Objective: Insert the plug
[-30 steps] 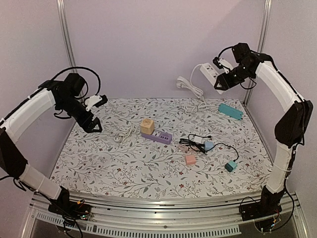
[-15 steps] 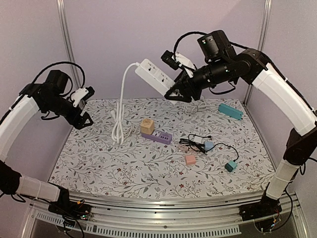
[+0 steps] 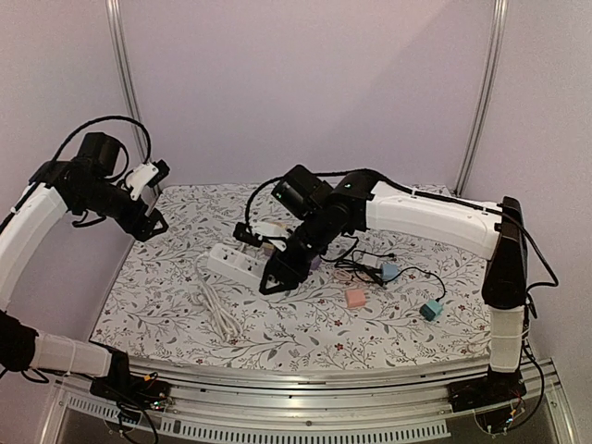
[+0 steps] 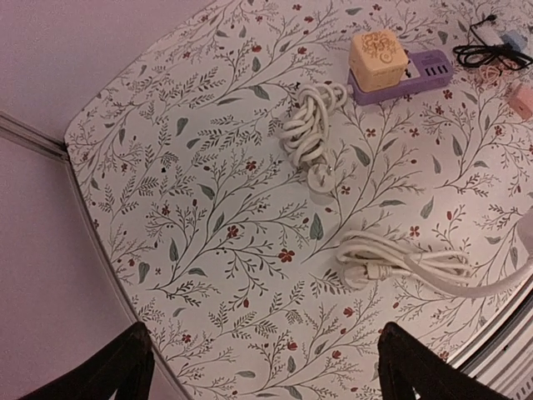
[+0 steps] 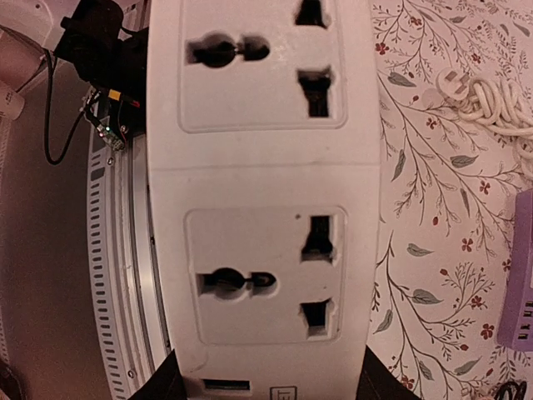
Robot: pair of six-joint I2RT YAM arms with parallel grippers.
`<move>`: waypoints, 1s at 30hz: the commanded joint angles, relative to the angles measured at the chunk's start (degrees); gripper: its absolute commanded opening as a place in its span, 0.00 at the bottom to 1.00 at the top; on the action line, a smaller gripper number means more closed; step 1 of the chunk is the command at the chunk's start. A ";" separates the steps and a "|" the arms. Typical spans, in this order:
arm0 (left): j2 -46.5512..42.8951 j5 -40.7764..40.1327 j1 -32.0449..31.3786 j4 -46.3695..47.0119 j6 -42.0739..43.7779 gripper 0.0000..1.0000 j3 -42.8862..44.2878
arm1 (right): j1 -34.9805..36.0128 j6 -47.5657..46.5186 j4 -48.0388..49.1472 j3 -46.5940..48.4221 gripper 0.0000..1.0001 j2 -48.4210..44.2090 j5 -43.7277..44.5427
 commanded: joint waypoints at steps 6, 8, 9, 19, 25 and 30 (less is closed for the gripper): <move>0.90 4.58 -0.01 -0.37 1.42 0.94 -1.22 | -0.51 -5.42 -0.44 -16.74 0.00 -1.09 7.63; 1.22 6.72 -0.37 -0.99 1.65 0.93 -1.17 | -0.48 -7.13 0.01 -19.63 0.02 -1.58 9.37; 1.34 7.55 -0.51 -1.20 1.72 0.94 -1.09 | -0.38 -7.80 0.18 -20.80 0.05 -1.82 10.88; 2.30 8.04 -0.94 -3.48 2.92 0.94 -0.64 | 0.32 -21.62 6.01 -31.07 0.44 -5.01 20.53; 3.03 9.11 -0.96 -4.39 3.71 0.94 -0.68 | 0.28 -28.07 11.27 -35.14 0.88 -9.27 22.94; 4.56 9.56 -1.23 -4.36 3.85 0.94 0.13 | -0.42 -27.57 13.68 -35.54 0.93 -13.70 27.18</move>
